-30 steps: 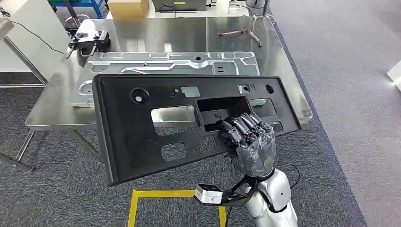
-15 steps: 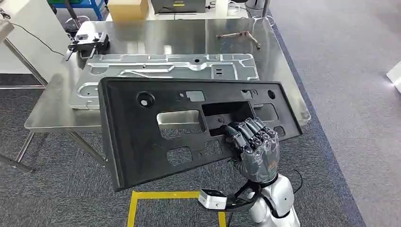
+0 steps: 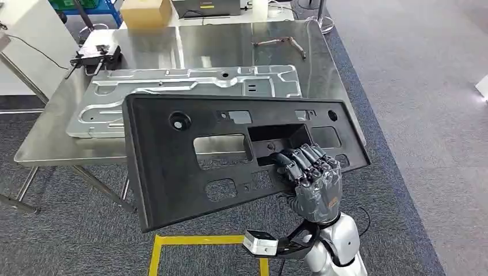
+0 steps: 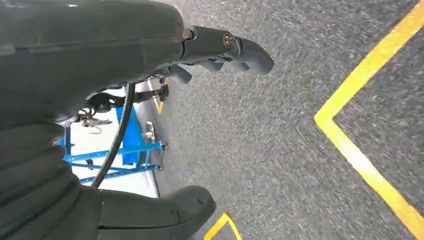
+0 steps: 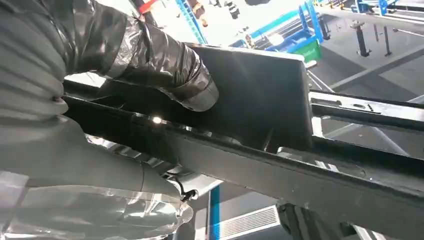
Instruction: Take the parts from the cabinet and place them on the table.
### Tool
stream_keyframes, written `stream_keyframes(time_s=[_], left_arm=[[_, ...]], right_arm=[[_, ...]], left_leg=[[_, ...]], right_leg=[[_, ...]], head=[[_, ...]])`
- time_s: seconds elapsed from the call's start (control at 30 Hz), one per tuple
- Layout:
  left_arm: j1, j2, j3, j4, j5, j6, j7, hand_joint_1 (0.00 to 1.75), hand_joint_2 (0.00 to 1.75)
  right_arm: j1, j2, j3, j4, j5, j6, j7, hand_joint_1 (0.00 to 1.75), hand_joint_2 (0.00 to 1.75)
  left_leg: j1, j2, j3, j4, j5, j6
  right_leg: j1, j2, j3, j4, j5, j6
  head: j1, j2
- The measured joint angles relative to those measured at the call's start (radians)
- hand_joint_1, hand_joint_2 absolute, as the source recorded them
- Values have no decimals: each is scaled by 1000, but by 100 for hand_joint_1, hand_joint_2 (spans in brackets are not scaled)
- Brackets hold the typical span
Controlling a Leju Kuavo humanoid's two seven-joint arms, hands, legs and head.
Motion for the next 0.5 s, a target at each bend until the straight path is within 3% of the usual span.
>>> stream_keyframes(time_s=[0.07,0.1,0.2,0.23,0.27,0.3,0.33,0.4,0.43,0.47,0.5], left_arm=[[-1,2,0,0,0,1,0,0,175],[-1,8,0,0,0,1,0,0,175],[-3,6,0,0,0,1,0,0,175],[-2,6,0,0,0,1,0,0,175],[-1,6,0,0,0,1,0,0,175],[-2,5,0,0,0,1,0,0,175],[-2,5,0,0,0,1,0,0,175],[-2,5,0,0,0,1,-1,0,175],[-2,5,0,0,0,1,-1,0,175],[-1,5,0,0,0,1,-1,0,175],[-1,5,0,0,0,1,-1,0,175]], right_arm=[[0,0,0,0,0,0,0,175,175],[-1,0,0,0,0,0,0,175,175],[1,-1,0,0,0,0,0,175,175],[0,0,0,-1,0,0,0,175,175],[0,-2,0,-5,0,0,0,175,175],[-2,-2,0,-6,0,0,0,175,175],[-3,-2,0,-8,0,0,0,175,175],[2,-4,0,-8,0,0,0,175,175],[3,-5,0,-8,0,0,0,175,175],[3,-6,0,-8,0,0,0,175,175],[3,-6,0,-8,0,0,0,175,175]], left_leg=[[-13,-1,88,-192,98,27],[-17,0,103,-204,77,33],[-26,-1,106,-227,76,35],[-24,-2,111,-239,78,37],[-11,2,124,-256,85,40],[-12,1,130,-263,85,46],[-13,1,132,-264,84,48],[-14,1,134,-262,78,52],[-15,1,134,-260,76,52],[-15,0,136,-258,73,51],[-15,-1,140,-257,68,50]], right_leg=[[5,0,17,-1,-11,0],[10,-1,17,-2,-13,3],[2,-1,13,-8,-12,20],[5,-1,18,-14,-12,27],[4,-5,20,-6,-20,33],[5,-7,6,25,-39,34],[4,-6,-26,85,-71,36],[1,-6,-120,245,-132,43],[1,-7,-148,284,-134,45],[0,-7,-156,279,-109,46],[-1,-7,-139,230,-65,45]], head=[[0,0],[0,0],[0,0],[0,0],[1,0],[0,0],[0,0],[0,0],[0,0],[0,0],[0,0]])
